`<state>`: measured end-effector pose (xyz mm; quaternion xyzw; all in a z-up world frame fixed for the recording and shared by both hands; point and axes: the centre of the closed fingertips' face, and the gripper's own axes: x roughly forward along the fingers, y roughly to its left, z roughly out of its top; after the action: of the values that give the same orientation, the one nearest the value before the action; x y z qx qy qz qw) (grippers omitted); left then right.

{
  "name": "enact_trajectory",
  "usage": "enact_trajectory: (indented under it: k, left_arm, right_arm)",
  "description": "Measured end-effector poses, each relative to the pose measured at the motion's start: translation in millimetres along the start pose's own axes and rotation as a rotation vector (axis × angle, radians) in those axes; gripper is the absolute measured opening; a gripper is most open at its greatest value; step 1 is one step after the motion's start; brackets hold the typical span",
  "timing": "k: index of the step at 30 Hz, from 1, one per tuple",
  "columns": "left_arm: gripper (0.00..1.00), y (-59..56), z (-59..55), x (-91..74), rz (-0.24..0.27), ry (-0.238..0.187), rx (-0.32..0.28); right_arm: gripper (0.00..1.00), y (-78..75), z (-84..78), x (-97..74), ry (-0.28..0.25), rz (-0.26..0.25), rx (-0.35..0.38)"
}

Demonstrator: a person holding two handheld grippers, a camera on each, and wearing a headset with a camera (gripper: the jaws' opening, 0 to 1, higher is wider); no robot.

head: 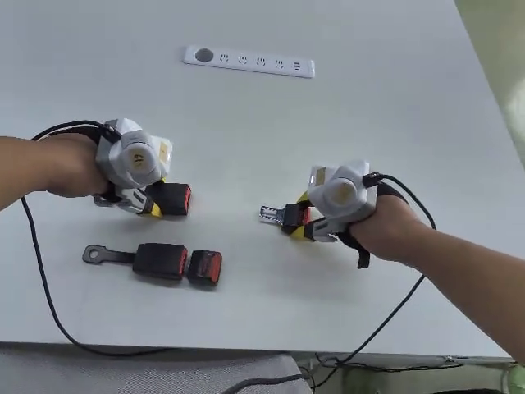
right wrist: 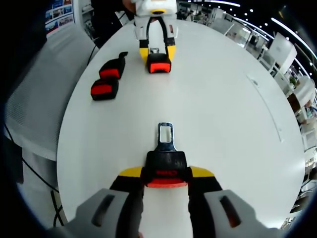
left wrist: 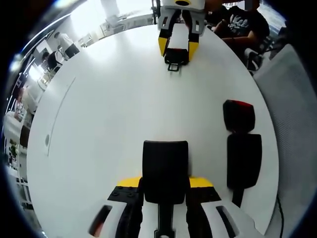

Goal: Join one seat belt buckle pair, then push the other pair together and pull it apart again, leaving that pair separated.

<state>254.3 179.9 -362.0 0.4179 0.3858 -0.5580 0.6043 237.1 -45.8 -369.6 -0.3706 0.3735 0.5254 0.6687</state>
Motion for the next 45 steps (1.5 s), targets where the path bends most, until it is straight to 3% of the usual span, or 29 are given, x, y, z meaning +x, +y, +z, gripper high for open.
enact_trajectory:
  k: [2,5,8,10,11,14,16,20,26,29,32,34,38,45]
  left_arm:
    - [0.34,0.4,-0.6,-0.4,0.003,0.003,-0.007]
    - [0.34,0.9,-0.7,-1.1,0.017,0.003,-0.008]
    - [0.38,6.4,-2.2,-4.3,0.074,0.03,0.037]
    - [0.41,6.7,-1.2,-8.1,0.088,0.023,-0.006]
    - [0.41,6.9,3.5,-11.9,0.095,-0.012,-0.052]
    - [0.44,12.3,-1.7,-22.9,0.143,-0.028,-0.069]
    - [0.44,8.9,-1.9,-30.3,0.158,-0.045,-0.093]
    - [0.47,-7.2,-2.9,-48.4,0.197,-0.091,-0.134]
    - [0.53,-45.6,-10.2,-73.9,0.246,-0.126,-0.186]
    - [0.59,-64.6,-11.6,-90.7,0.27,-0.157,-0.239]
    - [0.65,-72.2,-17.3,-102.8,0.31,-0.19,-0.321]
    - [0.69,-76.9,-24.6,-106.9,0.326,-0.196,-0.382]
    - [0.76,-88.4,-31.9,-119.8,0.359,-0.198,-0.449]
    - [0.85,-100.4,-50.3,-136.3,0.405,-0.208,-0.56]
  right_arm:
    - [0.35,0.6,-10.3,-1.7,0.031,0.0,0.001]
    - [0.36,-1.5,-11.7,-3.4,0.025,-0.014,0.029]
    - [0.43,-7.0,-13.0,-5.8,0.028,-0.058,0.044]
    - [0.45,-7.0,-16.9,-7.0,0.031,-0.066,0.066]
    - [0.46,-7.4,-19.0,-8.0,0.03,-0.076,0.082]
    - [0.47,-0.8,-19.8,-15.6,0.008,-0.083,0.136]
    - [0.48,4.5,-16.4,-23.0,-0.012,-0.098,0.152]
    - [0.52,17.2,-7.2,-38.2,-0.059,-0.131,0.183]
    - [0.57,40.8,9.0,-59.7,-0.141,-0.153,0.232]
    - [0.66,44.8,15.5,-74.5,-0.169,-0.219,0.241]
    - [0.65,58.8,23.2,-81.9,-0.207,-0.197,0.287]
    - [0.66,65.8,25.2,-85.4,-0.215,-0.202,0.283]
    - [0.72,76.6,27.7,-88.3,-0.22,-0.202,0.277]
    - [0.8,78.0,27.2,-100.3,-0.247,-0.228,0.32]
